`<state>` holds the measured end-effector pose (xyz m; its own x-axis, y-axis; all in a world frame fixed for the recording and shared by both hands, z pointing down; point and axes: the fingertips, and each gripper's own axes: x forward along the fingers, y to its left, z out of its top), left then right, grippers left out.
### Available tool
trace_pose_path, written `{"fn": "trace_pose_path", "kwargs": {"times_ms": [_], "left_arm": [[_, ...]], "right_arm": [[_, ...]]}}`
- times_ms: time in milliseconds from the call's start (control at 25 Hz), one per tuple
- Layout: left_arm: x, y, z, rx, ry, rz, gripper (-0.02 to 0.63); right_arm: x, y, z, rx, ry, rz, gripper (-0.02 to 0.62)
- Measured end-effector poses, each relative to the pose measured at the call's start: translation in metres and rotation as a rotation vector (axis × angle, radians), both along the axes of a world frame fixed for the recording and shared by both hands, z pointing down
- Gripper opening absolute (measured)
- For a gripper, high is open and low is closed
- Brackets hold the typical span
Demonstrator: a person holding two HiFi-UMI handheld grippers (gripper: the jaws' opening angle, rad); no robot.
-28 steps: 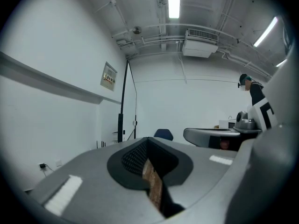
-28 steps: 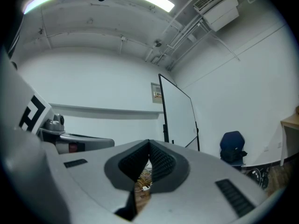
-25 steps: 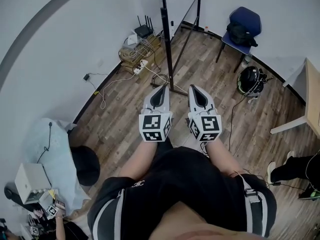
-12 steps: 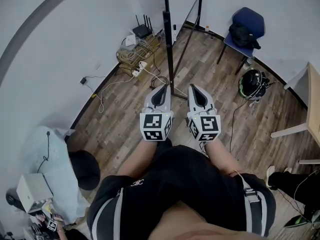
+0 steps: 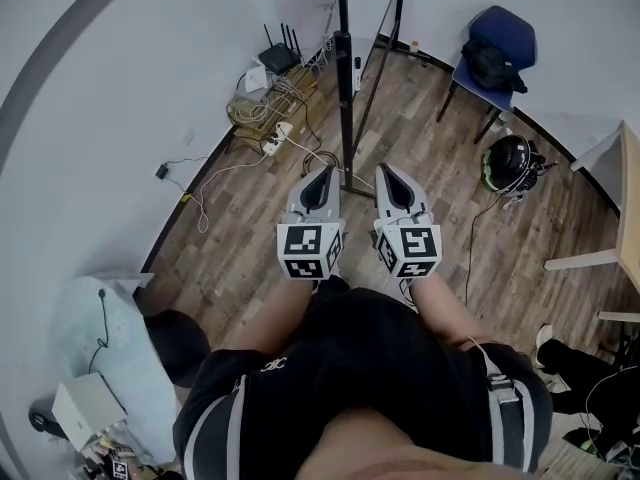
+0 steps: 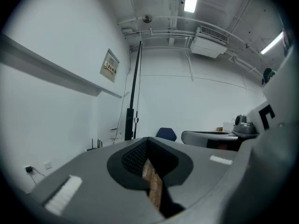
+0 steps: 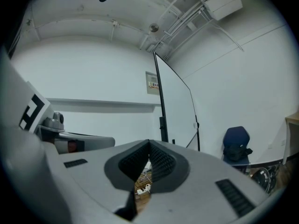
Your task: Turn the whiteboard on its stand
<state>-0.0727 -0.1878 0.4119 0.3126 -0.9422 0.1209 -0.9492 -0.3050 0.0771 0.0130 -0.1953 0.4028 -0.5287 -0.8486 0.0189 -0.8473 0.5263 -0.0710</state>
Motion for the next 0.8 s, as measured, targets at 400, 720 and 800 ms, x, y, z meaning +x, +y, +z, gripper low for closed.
{"fn": "trace_pose_path", "kwargs": {"times_ms": [400,720,800], "left_arm": [[-0.064,-0.079,0.002,-0.006,0.023,0.04,0.008],[-0.088,-0.117,0.006,-0.019,0.026,0.09,0.008],[-0.091,-0.123,0.008,-0.026,0.032,0.095,0.008]], "right_arm": [[-0.065,-0.077,-0.001,0.0,0.034,0.042,0.005],[-0.088,-0.12,0.003,-0.011,0.044,0.12,0.006],[-0.091,-0.128,0.005,-0.014,0.051,0.125,0.006]]}}
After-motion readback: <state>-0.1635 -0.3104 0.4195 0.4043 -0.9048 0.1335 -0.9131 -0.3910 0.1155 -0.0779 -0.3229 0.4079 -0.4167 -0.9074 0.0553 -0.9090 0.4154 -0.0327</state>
